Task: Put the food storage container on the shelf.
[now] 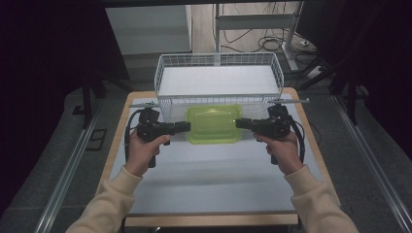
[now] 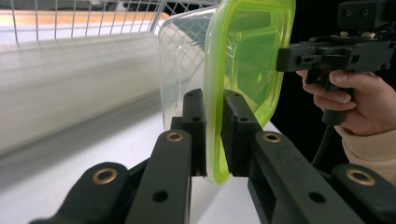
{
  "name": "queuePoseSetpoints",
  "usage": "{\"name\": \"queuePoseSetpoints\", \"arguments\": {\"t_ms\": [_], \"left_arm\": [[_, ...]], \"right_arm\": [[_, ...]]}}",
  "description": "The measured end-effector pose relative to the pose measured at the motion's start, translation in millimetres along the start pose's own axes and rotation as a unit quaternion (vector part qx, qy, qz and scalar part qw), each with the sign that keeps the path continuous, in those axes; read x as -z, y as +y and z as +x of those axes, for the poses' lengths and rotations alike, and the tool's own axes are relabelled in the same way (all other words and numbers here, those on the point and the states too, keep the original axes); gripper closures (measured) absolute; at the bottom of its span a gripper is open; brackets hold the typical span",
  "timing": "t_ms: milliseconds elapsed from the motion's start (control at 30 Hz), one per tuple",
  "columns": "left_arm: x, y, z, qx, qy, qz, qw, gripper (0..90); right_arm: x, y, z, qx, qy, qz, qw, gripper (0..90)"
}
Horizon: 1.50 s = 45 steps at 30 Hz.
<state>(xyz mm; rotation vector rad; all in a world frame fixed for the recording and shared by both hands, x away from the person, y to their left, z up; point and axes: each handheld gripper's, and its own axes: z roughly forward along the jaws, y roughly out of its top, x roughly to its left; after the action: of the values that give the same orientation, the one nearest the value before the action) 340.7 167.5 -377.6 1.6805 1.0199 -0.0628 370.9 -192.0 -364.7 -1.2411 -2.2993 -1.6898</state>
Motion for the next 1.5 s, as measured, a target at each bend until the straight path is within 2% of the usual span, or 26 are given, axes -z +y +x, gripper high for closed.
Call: {"name": "queuePoseSetpoints", "arguments": {"t_ms": [367,567,1000,1233,1500], "left_arm": [[7.2,19.3,0.4,0.003,-0.003,-0.008,1.0000,81.5],[8.4,31.2,-0.2,-0.004,0.002,-0.009,0.9999,81.4],[6.1,51.9,6.7,0.001,0.004,-0.010,0.9999,81.4],[3.5,63.6,12.3,0.002,0.017,-0.010,0.9998,81.1],[0.1,79.4,17.9,0.003,0.026,-0.007,0.9996,81.0]], "right_arm": [[-0.5,24.2,6.1,0.006,-0.001,0.003,1.0000,81.0],[0.2,36.7,9.0,0.012,-0.007,0.000,0.9999,81.0],[-3.8,56.4,6.4,0.012,-0.014,-0.003,0.9998,81.0],[-8.4,68.3,6.0,0.018,-0.029,-0.003,0.9994,81.0],[-14.3,82.7,1.8,0.012,-0.036,-0.002,0.9993,81.0]]}}
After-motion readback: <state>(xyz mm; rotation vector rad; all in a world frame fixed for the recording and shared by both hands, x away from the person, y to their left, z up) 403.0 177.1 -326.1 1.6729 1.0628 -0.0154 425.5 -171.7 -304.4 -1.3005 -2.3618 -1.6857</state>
